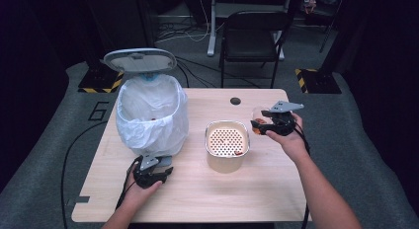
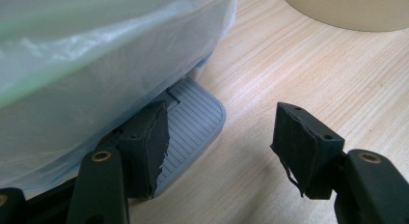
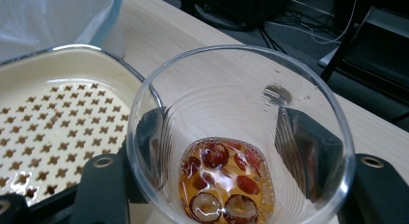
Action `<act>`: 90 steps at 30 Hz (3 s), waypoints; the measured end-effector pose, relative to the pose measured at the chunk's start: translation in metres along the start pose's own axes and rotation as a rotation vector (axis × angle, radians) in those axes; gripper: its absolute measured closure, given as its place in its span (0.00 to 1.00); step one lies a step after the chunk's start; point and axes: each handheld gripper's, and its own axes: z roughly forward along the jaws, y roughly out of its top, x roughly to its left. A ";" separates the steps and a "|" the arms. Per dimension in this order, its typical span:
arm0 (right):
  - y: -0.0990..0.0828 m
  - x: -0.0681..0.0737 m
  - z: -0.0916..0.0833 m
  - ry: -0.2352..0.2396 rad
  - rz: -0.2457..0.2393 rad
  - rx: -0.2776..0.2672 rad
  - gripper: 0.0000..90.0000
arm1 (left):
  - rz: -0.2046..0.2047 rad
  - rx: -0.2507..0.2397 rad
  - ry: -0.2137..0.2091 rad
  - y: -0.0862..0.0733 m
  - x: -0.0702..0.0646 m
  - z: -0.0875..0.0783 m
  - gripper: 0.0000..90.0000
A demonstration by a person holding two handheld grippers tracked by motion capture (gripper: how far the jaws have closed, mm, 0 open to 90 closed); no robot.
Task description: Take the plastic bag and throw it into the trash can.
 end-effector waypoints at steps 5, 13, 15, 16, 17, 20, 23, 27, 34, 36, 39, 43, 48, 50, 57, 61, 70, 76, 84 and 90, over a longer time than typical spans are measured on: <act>0.004 -0.005 0.007 0.001 0.010 -0.007 0.42 | -0.001 0.002 0.000 0.000 0.000 0.000 0.42; 0.010 -0.010 0.012 0.030 -0.009 -0.004 0.42 | -0.004 0.000 -0.001 0.000 0.000 0.000 0.42; 0.012 -0.009 0.013 0.018 -0.025 0.011 0.42 | -0.004 -0.001 -0.001 0.000 0.000 0.000 0.42; 0.013 -0.009 0.013 0.016 -0.036 0.011 0.43 | -0.007 -0.010 0.003 0.000 0.000 0.001 0.42; 0.014 -0.008 0.012 0.008 -0.048 0.010 0.43 | -0.003 0.003 -0.003 0.000 0.001 0.000 0.42; 0.018 -0.007 0.011 -0.002 -0.064 -0.007 0.43 | -0.008 -0.010 0.003 0.000 0.000 0.001 0.42; 0.023 -0.006 0.008 -0.017 -0.081 -0.029 0.43 | -0.004 0.000 -0.001 0.000 0.000 0.000 0.42; 0.029 -0.005 0.004 -0.026 -0.099 -0.042 0.43 | -0.003 0.002 0.000 0.000 0.000 0.000 0.42; 0.038 0.000 -0.001 -0.024 -0.132 -0.062 0.43 | -0.005 -0.001 0.000 0.000 0.000 0.000 0.42; 0.038 0.002 0.000 -0.028 -0.145 -0.060 0.43 | -0.003 0.003 -0.001 0.000 0.000 0.000 0.42; 0.038 0.006 0.001 -0.030 -0.162 -0.057 0.43 | -0.003 0.002 -0.001 0.000 0.000 0.000 0.42; 0.040 0.013 0.002 -0.041 -0.221 -0.047 0.43 | -0.004 0.001 -0.001 0.000 0.000 0.000 0.42; 0.047 0.026 0.002 -0.053 -0.320 -0.028 0.44 | -0.003 0.002 0.000 0.000 0.000 0.000 0.42; 0.051 0.033 0.002 -0.048 -0.360 -0.026 0.44 | -0.004 0.001 -0.001 0.000 0.000 0.000 0.42; 0.058 0.047 0.004 -0.056 -0.448 -0.057 0.44 | -0.003 0.002 0.000 0.000 0.000 0.000 0.42; 0.059 0.052 0.007 -0.057 -0.496 -0.073 0.44 | -0.002 0.002 0.000 0.000 0.000 0.000 0.42; 0.053 0.062 0.015 -0.068 -0.592 -0.072 0.44 | -0.001 0.001 0.000 0.000 0.000 0.000 0.42; 0.051 0.068 0.017 -0.069 -0.660 -0.076 0.44 | -0.002 0.002 0.001 0.000 0.000 0.000 0.42; 0.050 0.074 0.018 -0.100 -0.738 -0.071 0.44 | -0.001 0.002 0.000 0.000 0.000 0.000 0.42; 0.048 0.081 0.018 -0.128 -0.803 -0.061 0.45 | 0.000 0.001 0.002 0.000 0.000 0.000 0.42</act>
